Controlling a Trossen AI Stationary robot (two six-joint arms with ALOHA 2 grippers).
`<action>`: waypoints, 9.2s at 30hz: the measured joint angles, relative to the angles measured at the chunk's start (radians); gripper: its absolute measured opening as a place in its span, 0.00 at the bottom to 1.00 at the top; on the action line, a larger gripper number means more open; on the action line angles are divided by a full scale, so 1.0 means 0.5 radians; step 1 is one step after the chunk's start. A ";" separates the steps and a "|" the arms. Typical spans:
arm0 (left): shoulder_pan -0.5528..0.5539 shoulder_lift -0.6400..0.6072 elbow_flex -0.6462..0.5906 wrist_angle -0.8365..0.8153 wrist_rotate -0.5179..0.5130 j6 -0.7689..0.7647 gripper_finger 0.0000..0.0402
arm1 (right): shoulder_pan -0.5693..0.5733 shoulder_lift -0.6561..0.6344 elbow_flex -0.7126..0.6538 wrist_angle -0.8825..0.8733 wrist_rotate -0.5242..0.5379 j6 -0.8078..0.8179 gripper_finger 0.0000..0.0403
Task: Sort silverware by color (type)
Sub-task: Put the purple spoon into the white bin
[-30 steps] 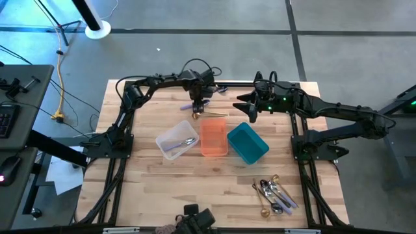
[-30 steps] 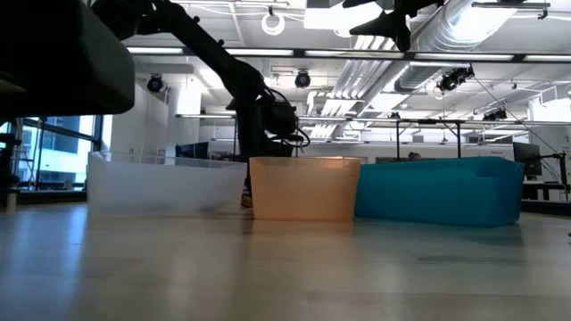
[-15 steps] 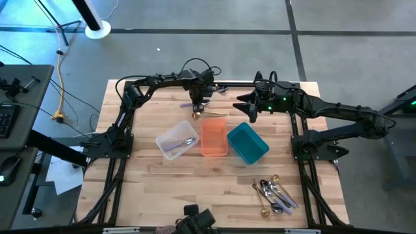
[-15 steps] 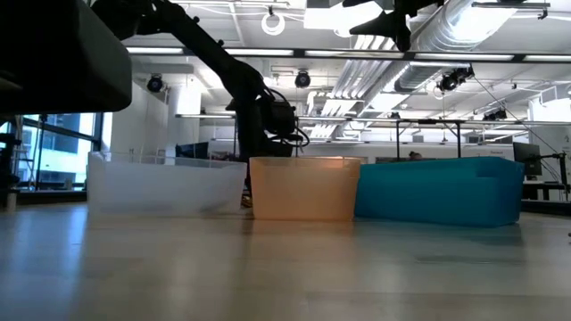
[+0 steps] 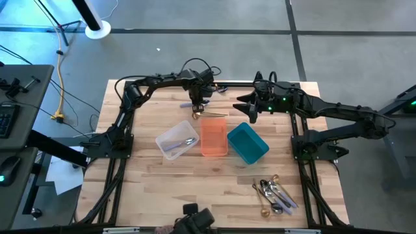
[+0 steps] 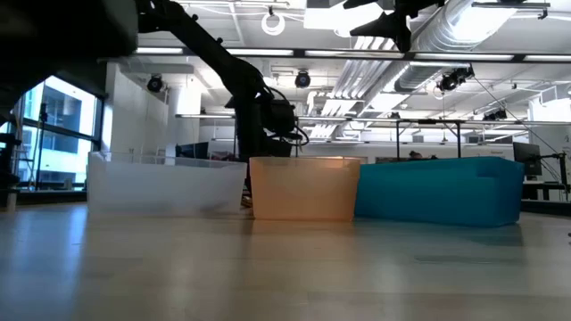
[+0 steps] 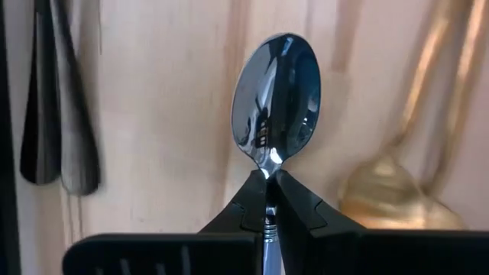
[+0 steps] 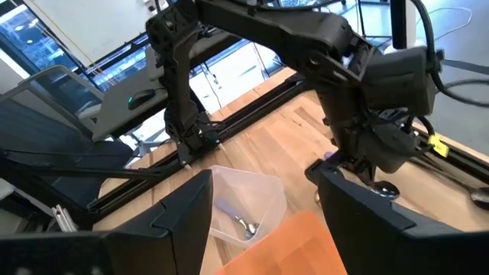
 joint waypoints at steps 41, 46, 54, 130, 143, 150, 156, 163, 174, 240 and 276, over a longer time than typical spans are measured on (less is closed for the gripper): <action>-0.478 -2.269 -1.255 1.554 0.193 -1.264 0.00 | 0.000 0.000 0.000 0.343 -0.250 -0.300 0.55; -0.629 -2.378 -1.630 2.135 0.069 -1.382 0.00 | 0.000 0.001 0.000 0.445 -0.275 -0.300 0.55; -0.831 -2.323 -1.808 2.384 0.051 -1.314 0.00 | 0.000 0.002 0.000 0.450 -0.407 -0.396 0.55; -0.887 -2.346 -1.487 0.900 -0.073 -1.484 0.00 | -0.002 0.029 0.000 0.448 -0.552 -0.596 0.00; -0.909 -1.950 -1.488 0.216 -0.162 -1.713 0.00 | -0.002 0.027 0.000 0.400 -0.552 -0.610 0.00; -0.925 -1.603 -1.488 0.273 -0.164 -1.622 0.00 | -0.002 0.027 0.000 0.319 -0.552 -0.608 0.00; -0.954 -1.459 -1.489 0.316 -0.163 -1.606 0.00 | -0.002 0.027 0.000 0.315 -0.552 -0.612 0.00; -0.961 -1.299 -1.489 0.360 -0.163 -1.596 0.00 | -0.002 0.027 0.000 0.315 -0.551 -0.613 0.00; -0.959 -1.047 -1.489 0.345 -0.164 -1.484 0.00 | -0.002 0.027 0.000 0.294 -0.551 -0.613 0.00; -0.898 -1.332 -1.028 -0.196 -0.162 -1.248 0.44 | -0.002 0.027 0.000 0.272 -0.562 -0.614 0.00; -0.990 -2.670 -1.821 2.092 -0.207 -1.149 0.44 | -0.002 0.027 -0.001 0.273 -0.567 -0.629 0.00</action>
